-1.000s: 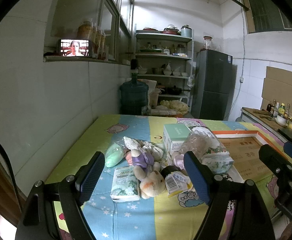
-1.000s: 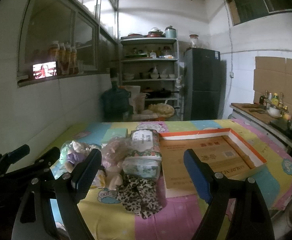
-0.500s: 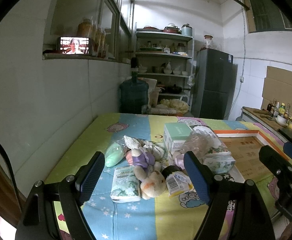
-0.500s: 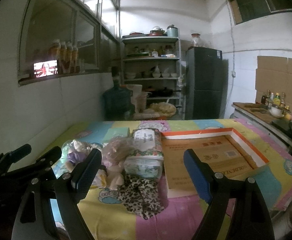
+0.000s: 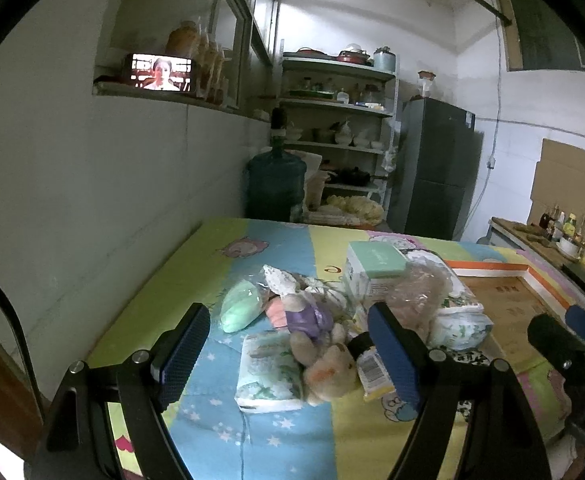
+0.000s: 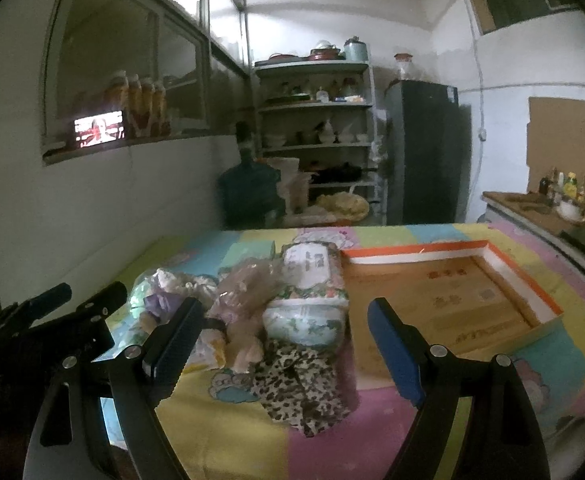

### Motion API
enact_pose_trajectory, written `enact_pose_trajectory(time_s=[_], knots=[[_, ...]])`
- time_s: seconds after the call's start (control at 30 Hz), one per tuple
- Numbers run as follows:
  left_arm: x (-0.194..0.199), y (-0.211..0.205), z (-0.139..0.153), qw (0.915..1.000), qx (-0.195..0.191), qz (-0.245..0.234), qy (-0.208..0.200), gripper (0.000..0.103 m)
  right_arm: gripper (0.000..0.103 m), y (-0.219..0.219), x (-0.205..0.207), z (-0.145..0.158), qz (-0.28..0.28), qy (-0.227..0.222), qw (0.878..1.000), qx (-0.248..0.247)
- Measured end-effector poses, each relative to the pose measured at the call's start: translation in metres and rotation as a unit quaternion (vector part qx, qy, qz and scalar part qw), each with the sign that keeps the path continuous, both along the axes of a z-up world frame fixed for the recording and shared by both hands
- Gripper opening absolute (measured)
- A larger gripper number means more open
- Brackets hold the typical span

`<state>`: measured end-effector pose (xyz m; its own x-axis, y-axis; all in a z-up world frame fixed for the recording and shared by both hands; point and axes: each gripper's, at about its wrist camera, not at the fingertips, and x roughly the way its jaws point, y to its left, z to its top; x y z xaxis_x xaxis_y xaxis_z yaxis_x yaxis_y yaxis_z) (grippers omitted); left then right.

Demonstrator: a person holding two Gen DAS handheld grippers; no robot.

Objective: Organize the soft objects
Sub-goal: 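Reach the left gripper toward the green-wrapped tissue pack in the pile, then close the left gripper on the green tissue pack and lift it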

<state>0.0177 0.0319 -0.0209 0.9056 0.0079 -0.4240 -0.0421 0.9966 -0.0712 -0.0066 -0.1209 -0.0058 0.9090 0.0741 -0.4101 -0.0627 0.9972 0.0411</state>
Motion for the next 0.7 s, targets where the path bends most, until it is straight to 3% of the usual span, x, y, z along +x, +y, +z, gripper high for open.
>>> enact_pose_trajectory(time_s=[0.03,0.1,0.13,0.27,0.47,0.53,0.63,0.7], knots=[[0.001,0.004,-0.002,1.0,-0.004,-0.002,-0.004,0.082,0.086,-0.003,0.003,-0.004,0.003,0.033,0.999,-0.013],[0.004,0.011,-0.007,0.9999,-0.009,-0.004,-0.005,0.082,0.086,-0.004,0.008,-0.011,0.009,0.042,0.999,-0.008],[0.006,0.015,-0.011,0.9999,-0.013,-0.008,-0.003,0.082,0.086,-0.002,0.011,-0.015,0.011,0.025,1.0,0.004],[0.011,0.028,-0.021,0.9998,-0.015,-0.016,-0.001,0.082,0.086,0.002,0.025,-0.03,0.025,0.048,0.998,0.024],[0.013,0.049,-0.039,0.9996,-0.015,-0.02,0.01,0.082,0.084,0.026,0.044,-0.051,0.084,0.069,0.994,0.008],[0.014,0.054,-0.043,0.9995,-0.018,-0.019,0.014,0.082,0.081,0.036,0.051,-0.056,0.105,0.076,0.991,0.01],[0.016,0.06,-0.048,0.9995,-0.019,-0.018,0.016,0.082,0.068,0.044,0.059,-0.059,0.129,0.083,0.988,0.019],[0.018,0.062,-0.05,0.9994,-0.021,-0.021,0.02,0.082,0.066,0.049,0.062,-0.06,0.14,0.081,0.987,0.024]])
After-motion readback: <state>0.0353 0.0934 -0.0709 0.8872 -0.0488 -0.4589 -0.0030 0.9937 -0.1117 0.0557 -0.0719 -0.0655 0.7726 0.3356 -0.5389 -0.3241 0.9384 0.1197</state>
